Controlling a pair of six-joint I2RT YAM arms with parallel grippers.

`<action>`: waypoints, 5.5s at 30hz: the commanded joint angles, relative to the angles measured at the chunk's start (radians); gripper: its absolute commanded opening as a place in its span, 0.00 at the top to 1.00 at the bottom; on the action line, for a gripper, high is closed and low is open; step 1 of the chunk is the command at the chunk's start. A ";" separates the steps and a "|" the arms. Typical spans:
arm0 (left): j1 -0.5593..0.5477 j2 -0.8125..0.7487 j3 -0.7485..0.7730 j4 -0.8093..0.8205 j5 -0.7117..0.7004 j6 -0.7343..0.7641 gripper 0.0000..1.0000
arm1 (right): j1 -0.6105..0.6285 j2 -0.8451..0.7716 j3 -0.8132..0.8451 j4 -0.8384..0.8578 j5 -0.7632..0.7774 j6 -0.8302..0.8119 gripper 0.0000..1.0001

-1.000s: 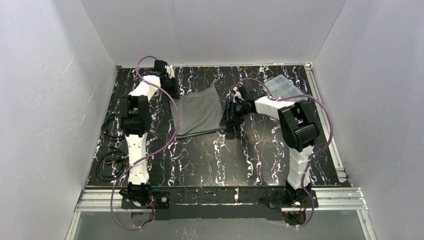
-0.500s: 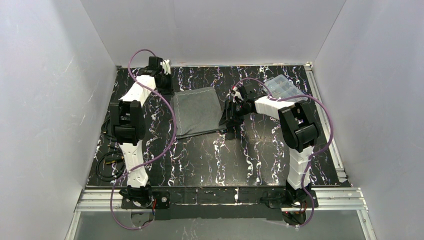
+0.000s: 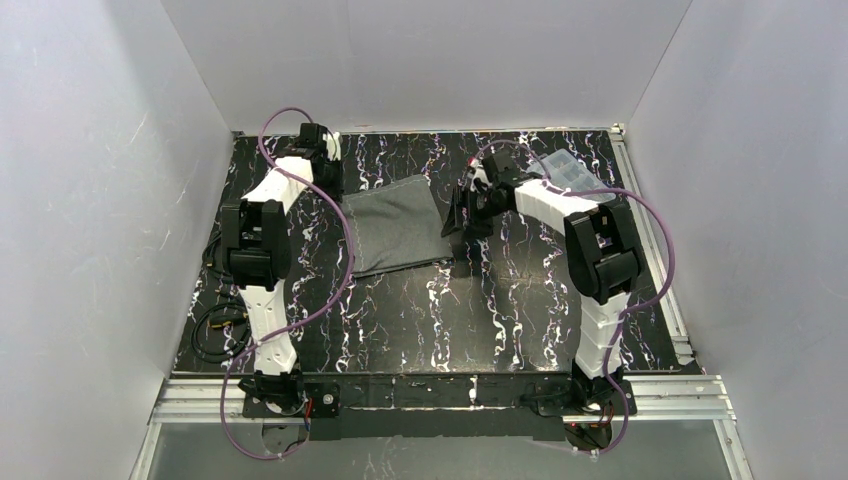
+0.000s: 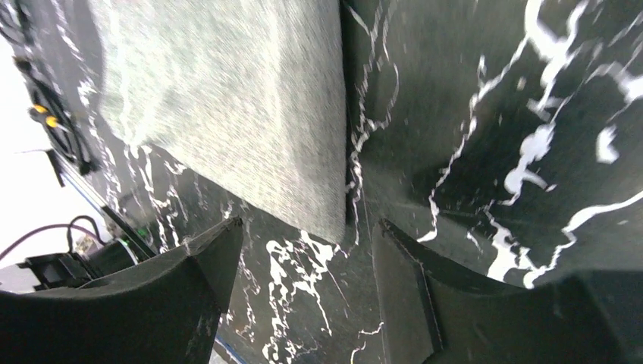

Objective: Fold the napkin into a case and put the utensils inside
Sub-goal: Smooth out the square-folded napkin at the center of the board.

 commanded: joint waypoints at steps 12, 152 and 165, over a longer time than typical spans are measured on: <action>0.000 0.082 0.077 0.017 -0.055 0.024 1.00 | -0.021 0.339 0.547 0.119 -0.227 0.116 0.42; -0.254 -0.194 -0.440 0.000 0.078 0.633 0.80 | 0.024 0.079 -0.318 1.057 -0.282 0.692 0.59; -0.254 -0.188 -0.420 -0.006 0.073 0.629 0.81 | 0.033 0.125 -0.436 1.173 -0.259 0.738 0.59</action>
